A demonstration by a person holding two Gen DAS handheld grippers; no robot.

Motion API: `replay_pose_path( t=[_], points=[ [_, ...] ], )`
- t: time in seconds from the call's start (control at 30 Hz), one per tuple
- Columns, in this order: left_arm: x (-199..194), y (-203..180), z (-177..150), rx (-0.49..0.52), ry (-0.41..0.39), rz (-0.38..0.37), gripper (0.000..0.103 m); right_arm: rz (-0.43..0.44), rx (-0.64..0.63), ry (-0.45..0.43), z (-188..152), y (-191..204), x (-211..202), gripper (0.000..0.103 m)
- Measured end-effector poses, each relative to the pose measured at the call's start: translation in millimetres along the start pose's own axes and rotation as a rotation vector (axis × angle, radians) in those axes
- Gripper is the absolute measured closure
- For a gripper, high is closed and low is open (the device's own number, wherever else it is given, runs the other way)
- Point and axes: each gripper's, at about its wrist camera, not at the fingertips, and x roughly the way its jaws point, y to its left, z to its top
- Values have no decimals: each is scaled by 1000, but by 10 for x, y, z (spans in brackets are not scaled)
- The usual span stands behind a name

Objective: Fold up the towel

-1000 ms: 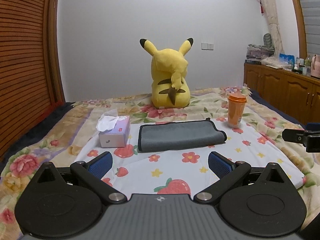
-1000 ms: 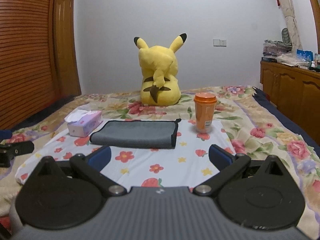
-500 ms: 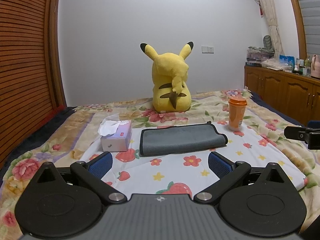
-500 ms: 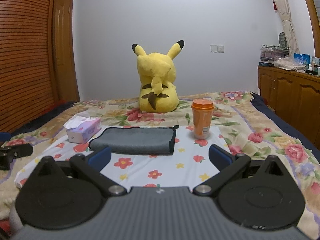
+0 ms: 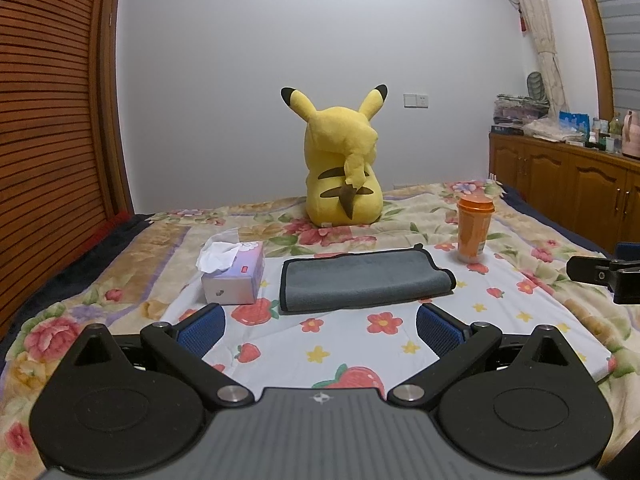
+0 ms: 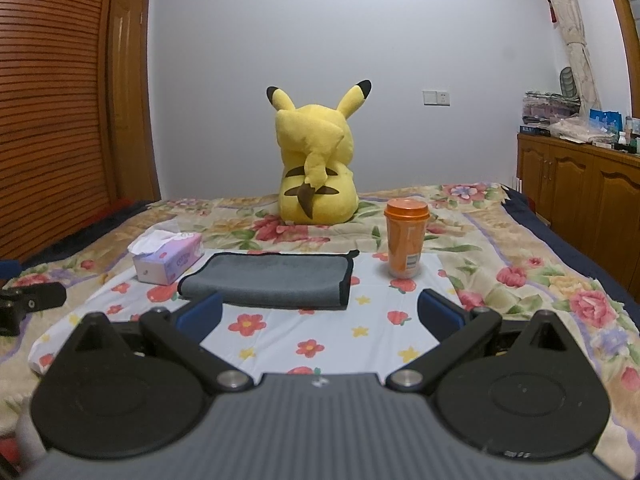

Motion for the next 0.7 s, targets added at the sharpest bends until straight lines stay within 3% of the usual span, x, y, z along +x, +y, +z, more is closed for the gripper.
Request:
replay_pose_path(
  t=[0.7],
  points=[
    [21, 9, -2, 3, 4, 3, 0, 0, -1, 0, -7, 8, -1, 0]
  ],
)
